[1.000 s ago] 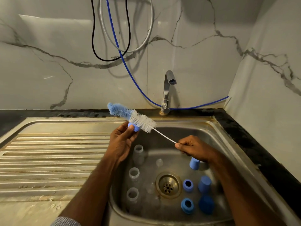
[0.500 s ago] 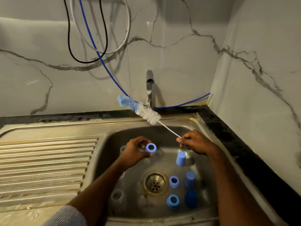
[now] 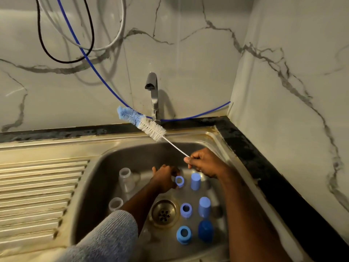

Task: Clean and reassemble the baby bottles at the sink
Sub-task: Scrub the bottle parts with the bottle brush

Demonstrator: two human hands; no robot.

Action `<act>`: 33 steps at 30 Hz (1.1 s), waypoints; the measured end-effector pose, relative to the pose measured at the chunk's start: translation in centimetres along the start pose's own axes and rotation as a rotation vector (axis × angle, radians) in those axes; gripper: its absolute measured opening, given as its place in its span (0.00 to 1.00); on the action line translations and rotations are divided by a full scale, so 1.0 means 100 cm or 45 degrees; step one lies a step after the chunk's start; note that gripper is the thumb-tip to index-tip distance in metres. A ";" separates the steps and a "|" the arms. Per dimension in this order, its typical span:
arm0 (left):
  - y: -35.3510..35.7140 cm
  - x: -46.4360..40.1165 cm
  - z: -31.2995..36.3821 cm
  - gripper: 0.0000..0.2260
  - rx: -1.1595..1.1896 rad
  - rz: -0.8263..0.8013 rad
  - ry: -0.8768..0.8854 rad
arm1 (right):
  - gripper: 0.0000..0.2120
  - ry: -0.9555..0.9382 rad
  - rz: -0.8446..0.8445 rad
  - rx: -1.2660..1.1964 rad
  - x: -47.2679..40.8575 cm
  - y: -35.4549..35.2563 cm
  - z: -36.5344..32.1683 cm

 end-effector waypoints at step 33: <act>-0.083 0.064 -0.015 0.11 1.208 0.647 -0.416 | 0.10 -0.023 0.033 -0.011 -0.010 0.021 -0.014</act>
Point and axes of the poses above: each hand's wrist, its own x-axis away from the middle knuckle, its own y-axis out of the palm, z = x × y, the point moved 4 cm from there along -x, towards the middle knuckle, and after that the axes turned 7 degrees about y, right-handed, at the moved point
